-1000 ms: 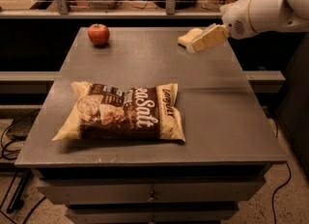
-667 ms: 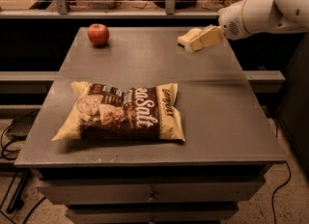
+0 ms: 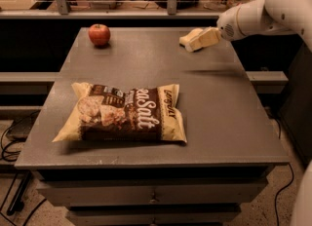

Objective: Move sponge near apple

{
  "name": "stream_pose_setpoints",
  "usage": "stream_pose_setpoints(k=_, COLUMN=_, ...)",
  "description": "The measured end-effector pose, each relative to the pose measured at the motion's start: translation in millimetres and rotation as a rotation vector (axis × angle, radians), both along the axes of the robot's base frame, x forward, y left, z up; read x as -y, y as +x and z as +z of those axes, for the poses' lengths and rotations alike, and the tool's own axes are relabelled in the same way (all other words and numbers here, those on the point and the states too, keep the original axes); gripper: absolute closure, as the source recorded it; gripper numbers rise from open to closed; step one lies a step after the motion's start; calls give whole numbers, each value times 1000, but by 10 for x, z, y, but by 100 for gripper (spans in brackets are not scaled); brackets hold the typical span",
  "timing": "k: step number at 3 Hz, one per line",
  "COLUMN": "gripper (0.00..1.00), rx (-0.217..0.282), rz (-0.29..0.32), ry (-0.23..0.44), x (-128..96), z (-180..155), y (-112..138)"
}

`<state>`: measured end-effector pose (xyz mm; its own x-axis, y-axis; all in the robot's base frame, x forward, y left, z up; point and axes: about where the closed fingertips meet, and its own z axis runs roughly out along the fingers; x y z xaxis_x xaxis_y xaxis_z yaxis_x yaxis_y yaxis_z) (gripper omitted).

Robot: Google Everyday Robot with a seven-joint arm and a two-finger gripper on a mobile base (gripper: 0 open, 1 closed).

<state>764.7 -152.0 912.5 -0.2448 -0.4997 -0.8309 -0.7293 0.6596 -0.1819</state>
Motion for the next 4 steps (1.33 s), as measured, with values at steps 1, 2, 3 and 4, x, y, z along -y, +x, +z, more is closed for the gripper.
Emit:
stream_pose_setpoints(k=1, gripper=0, rx=-17, rz=-20, ry=22, x=-4, z=-118, y=152)
stream_pose_setpoints(k=2, gripper=0, rx=-39, rz=-45, ry=49, x=-4, z=-240, y=319)
stream_pose_setpoints(k=3, gripper=0, rx=-53, rz=-60, ry=65, x=-10, z=-323, y=434)
stream_pose_setpoints(k=4, gripper=0, rx=-77, rz=-73, ry=120, x=-26, z=-412, y=558)
